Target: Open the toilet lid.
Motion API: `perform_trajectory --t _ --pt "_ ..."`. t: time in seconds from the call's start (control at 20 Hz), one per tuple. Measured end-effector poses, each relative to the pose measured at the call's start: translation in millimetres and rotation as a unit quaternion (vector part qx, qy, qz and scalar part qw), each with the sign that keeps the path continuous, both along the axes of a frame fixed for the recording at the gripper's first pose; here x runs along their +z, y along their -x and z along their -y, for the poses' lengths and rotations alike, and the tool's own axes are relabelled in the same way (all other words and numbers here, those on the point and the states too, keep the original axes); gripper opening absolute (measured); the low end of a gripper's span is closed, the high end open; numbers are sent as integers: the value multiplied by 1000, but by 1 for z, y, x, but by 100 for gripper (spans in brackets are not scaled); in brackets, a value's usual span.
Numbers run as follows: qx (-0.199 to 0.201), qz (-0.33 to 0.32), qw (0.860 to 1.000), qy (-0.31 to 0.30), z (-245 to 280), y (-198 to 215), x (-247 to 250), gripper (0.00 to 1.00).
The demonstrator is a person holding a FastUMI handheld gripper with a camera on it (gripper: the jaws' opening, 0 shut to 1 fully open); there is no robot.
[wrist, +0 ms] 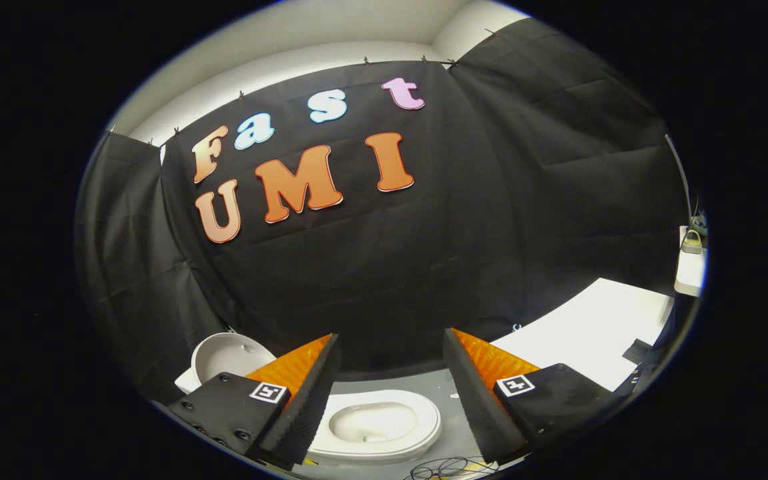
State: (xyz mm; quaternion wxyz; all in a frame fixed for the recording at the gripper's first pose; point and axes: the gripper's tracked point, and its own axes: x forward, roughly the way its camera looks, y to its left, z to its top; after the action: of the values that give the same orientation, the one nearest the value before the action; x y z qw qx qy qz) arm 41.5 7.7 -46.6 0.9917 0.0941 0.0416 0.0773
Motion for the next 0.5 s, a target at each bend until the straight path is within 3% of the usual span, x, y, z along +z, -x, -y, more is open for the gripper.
perform_trajectory --t 0.5 --pt "-6 -3 1000 -3 7 0 -1 98"
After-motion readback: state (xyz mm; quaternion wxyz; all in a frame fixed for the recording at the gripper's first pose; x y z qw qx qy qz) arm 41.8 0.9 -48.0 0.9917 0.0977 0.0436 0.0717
